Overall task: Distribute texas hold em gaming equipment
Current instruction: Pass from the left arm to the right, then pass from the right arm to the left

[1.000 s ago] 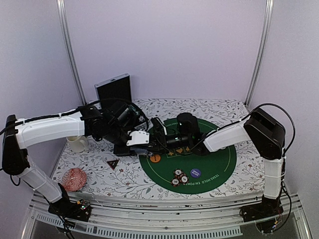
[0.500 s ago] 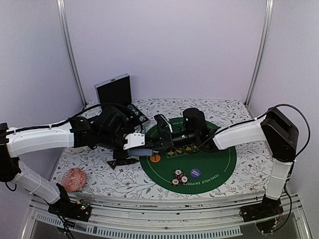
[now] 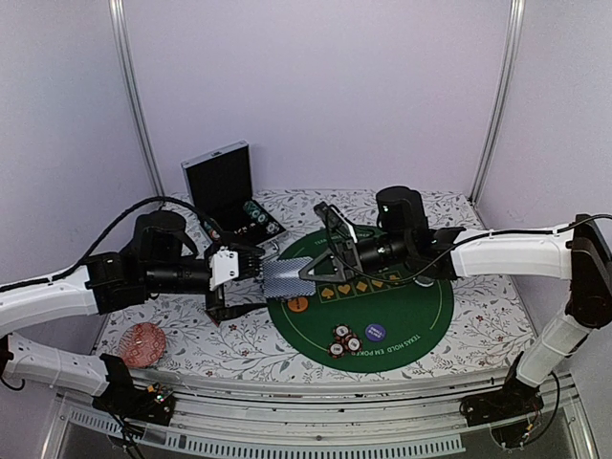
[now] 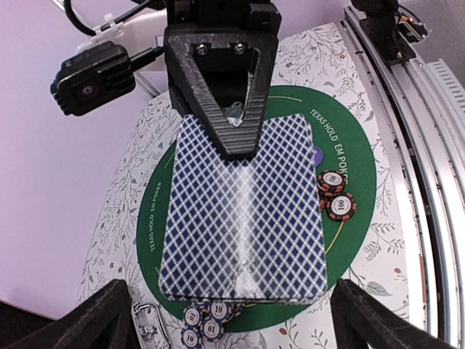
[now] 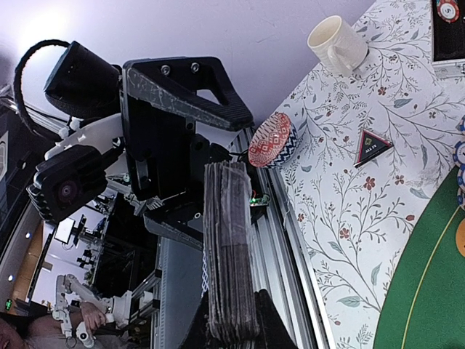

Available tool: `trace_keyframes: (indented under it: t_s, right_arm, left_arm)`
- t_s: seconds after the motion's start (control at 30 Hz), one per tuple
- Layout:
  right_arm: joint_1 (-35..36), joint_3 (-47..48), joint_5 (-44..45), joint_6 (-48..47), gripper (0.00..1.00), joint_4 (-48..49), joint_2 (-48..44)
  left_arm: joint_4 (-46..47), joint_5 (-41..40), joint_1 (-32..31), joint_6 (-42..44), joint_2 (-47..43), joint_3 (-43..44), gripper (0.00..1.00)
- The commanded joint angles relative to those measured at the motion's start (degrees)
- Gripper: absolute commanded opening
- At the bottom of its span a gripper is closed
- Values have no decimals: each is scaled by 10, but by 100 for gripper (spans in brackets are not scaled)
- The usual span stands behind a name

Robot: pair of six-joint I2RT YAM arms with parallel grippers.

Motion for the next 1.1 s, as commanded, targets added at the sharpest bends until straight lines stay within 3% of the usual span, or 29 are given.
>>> trace_keyframes:
  t_s: [0.0, 0.37, 0.7, 0.87, 1.07]
  right_arm:
    - [0, 7, 4, -26, 2, -45, -21]
    - [26, 48, 14, -20, 2, -43, 11]
    - [32, 63, 8, -18, 2, -44, 26]
    - [32, 52, 20, -20, 2, -43, 17]
    - [32, 45, 28, -16, 2, -40, 14]
  left_arm:
    - [117, 9, -7, -25, -9, -39, 98]
    - [140, 80, -14, -40, -2, -59, 98]
    - [144, 26, -23, -36, 22, -57, 98]
    - [143, 26, -25, -30, 24, -62, 92]
    - [142, 29, -27, -33, 32, -56, 77]
